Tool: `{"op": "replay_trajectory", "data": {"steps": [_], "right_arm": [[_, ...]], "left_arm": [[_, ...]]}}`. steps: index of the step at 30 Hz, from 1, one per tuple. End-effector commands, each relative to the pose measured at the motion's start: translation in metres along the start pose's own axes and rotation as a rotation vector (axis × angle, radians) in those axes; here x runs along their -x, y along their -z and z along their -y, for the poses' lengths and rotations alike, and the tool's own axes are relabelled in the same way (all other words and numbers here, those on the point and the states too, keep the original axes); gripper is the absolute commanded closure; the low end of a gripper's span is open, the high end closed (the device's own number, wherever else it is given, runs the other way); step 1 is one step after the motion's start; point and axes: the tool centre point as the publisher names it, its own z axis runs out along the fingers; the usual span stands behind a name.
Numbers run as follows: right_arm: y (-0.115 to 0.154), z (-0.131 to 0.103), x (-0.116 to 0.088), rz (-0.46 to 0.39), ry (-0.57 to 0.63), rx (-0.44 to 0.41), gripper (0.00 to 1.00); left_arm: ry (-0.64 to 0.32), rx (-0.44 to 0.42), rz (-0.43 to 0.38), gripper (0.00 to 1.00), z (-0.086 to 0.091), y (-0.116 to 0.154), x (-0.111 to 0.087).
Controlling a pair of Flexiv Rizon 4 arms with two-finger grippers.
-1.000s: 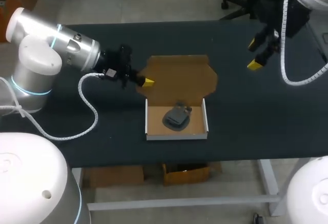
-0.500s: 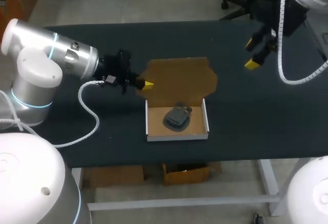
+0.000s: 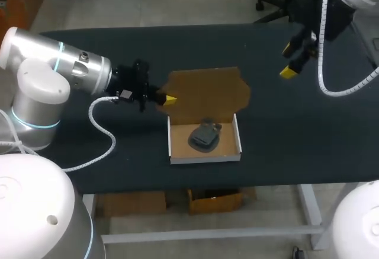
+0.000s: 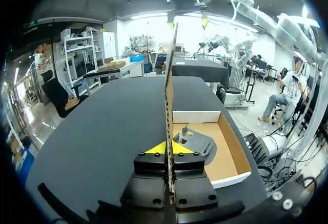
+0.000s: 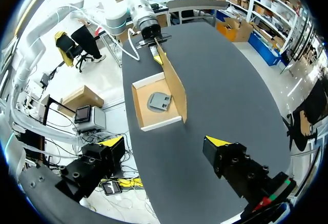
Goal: Assemble the packaging by folding the flat box into shape, placing the metal phone stand inside, and closing the box properly
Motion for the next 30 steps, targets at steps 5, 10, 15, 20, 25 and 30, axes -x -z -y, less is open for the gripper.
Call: {"op": "replay_trajectory", "data": {"steps": [5, 10, 15, 20, 25, 30], "right_arm": [[0.0, 0.0, 0.0, 0.0, 0.001, 0.001, 0.0], [0.0, 0.0, 0.0, 0.0, 0.001, 0.001, 0.0], [0.0, -0.003, 0.002, 0.001, 0.011, -0.007, 0.0], [-0.01, -0.021, 0.01, 0.01, 0.025, -0.064, 0.0], [-0.022, -0.043, 0.018, 0.035, 0.044, -0.113, 0.0], [-0.025, -0.068, 0.03, 0.043, 0.075, -0.154, 0.0]], "left_arm": [[-0.001, -0.002, -0.002, 1.0, -0.001, 0.0, 0.0], [-0.001, -0.002, -0.002, 1.0, -0.001, 0.0, 0.0], [-0.001, -0.002, -0.002, 1.0, -0.001, 0.0, 0.0], [-0.001, -0.002, -0.002, 1.0, -0.001, 0.0, 0.0], [-0.001, -0.002, -0.002, 1.0, -0.001, 0.0, 0.0], [-0.001, -0.002, -0.002, 1.0, -0.001, 0.0, 0.0]]}}
